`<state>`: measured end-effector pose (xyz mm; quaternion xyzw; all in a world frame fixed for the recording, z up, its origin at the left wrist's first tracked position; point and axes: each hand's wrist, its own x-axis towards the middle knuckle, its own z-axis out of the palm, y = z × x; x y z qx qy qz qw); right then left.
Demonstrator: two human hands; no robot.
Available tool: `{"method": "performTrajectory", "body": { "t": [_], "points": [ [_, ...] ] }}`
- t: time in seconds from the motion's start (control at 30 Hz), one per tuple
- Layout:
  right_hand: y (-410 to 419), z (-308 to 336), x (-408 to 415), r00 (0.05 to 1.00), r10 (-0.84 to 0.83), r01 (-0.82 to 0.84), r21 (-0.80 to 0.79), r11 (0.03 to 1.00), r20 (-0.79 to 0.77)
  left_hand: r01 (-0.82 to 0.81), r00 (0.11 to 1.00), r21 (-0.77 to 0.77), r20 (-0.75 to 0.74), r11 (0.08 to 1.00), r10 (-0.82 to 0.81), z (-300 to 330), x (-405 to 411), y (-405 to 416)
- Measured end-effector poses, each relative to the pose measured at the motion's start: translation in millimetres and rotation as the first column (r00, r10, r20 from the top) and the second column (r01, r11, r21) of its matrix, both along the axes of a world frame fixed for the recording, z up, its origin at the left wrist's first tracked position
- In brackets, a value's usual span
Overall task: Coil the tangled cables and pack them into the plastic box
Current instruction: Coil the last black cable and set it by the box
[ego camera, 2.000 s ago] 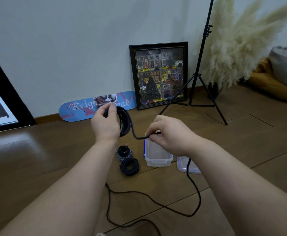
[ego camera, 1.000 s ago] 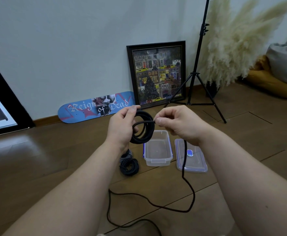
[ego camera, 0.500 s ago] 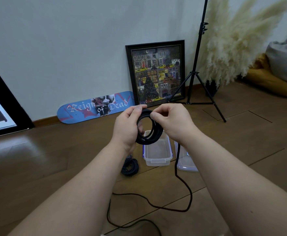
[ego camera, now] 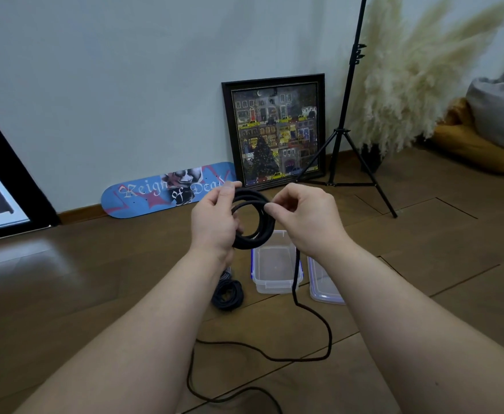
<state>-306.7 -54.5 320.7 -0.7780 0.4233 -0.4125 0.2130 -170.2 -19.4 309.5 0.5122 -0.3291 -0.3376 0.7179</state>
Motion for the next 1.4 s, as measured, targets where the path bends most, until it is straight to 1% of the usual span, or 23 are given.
{"method": "performTrajectory", "body": {
  "t": [0.07,0.13,0.23,0.43,0.57,0.67,0.73,0.83,0.9,1.03,1.1,1.17,1.23,1.27,1.33,1.4],
  "points": [
    [1.9,1.1,2.4,0.997,-0.012,0.013,-0.011,1.0,0.076,0.058,0.998,0.005,0.036,0.998,-0.058,-1.3,-2.4,1.5],
    [2.4,2.2,4.5,0.991,-0.022,0.025,-0.016,1.0,0.132,0.114,0.993,-0.002,0.042,0.993,-0.114,-2.5,-6.6,3.2],
    [0.6,1.0,6.3,0.99,-0.041,0.04,0.011,0.999,0.136,0.159,0.987,-0.017,0.036,0.987,-0.158,-1.3,-11.1,5.6],
    [-2.8,-1.3,4.6,0.975,-0.084,0.074,0.055,0.996,0.207,0.196,0.98,-0.031,-0.019,0.98,-0.197,2.2,-10.0,5.1],
    [-2.8,-1.1,1.3,0.968,-0.119,0.106,0.07,0.992,0.22,0.214,0.977,-0.036,0.012,0.976,-0.213,3.3,-11.3,5.5],
    [-3.0,-4.4,0.4,0.966,-0.151,0.14,0.068,0.988,0.211,0.205,0.979,-0.043,0.004,0.978,-0.205,4.4,-13.0,5.4],
    [-4.3,-6.6,-1.8,0.97,-0.12,0.104,0.086,0.991,0.211,0.159,0.987,-0.042,0.001,0.986,-0.159,4.8,-13.2,4.6],
    [-5.7,-7.8,-1.8,0.974,-0.02,-0.011,0.134,0.991,0.224,0.085,0.996,-0.043,-0.017,0.995,-0.086,4.0,-9.6,2.2],
    [-6.7,-9.5,2.4,0.963,-0.031,-0.017,0.175,0.984,0.269,0.072,0.997,-0.046,-0.009,0.996,-0.072,4.4,-8.2,1.7],
    [-7.3,-11.9,7.2,0.913,-0.11,0.002,0.264,0.965,0.393,0.12,0.992,-0.055,0.047,0.991,-0.117,6.9,-11.9,2.3],
    [-5.2,-12.3,5.0,0.891,-0.111,-0.036,0.312,0.949,0.44,0.119,0.99,-0.033,0.081,0.992,-0.116,5.8,-13.2,2.5],
    [-2.9,-13.9,5.5,0.874,-0.109,-0.056,0.321,0.945,0.474,0.112,0.992,-0.038,0.061,0.993,-0.109,6.5,-13.9,3.2],
    [-3.4,-16.9,7.9,0.892,-0.111,-0.023,0.289,0.957,0.438,0.106,0.994,-0.065,-0.007,0.992,-0.106,10.7,-14.6,4.2],
    [-4.3,-18.6,9.5,0.912,-0.107,-0.019,0.301,0.953,0.396,0.105,0.993,-0.08,-0.043,0.991,-0.108,13.4,-14.9,4.6],
    [-2.7,-20.5,13.3,0.942,-0.054,-0.089,0.401,0.912,0.332,0.104,0.99,-0.106,-0.083,0.989,-0.113,16.2,-15.5,4.7],
    [1.7,-20.3,18.3,0.942,-0.006,-0.166,0.481,0.861,0.336,0.09,0.993,-0.109,-0.065,0.99,-0.098,15.6,-16.6,5.2]
  ]
}}
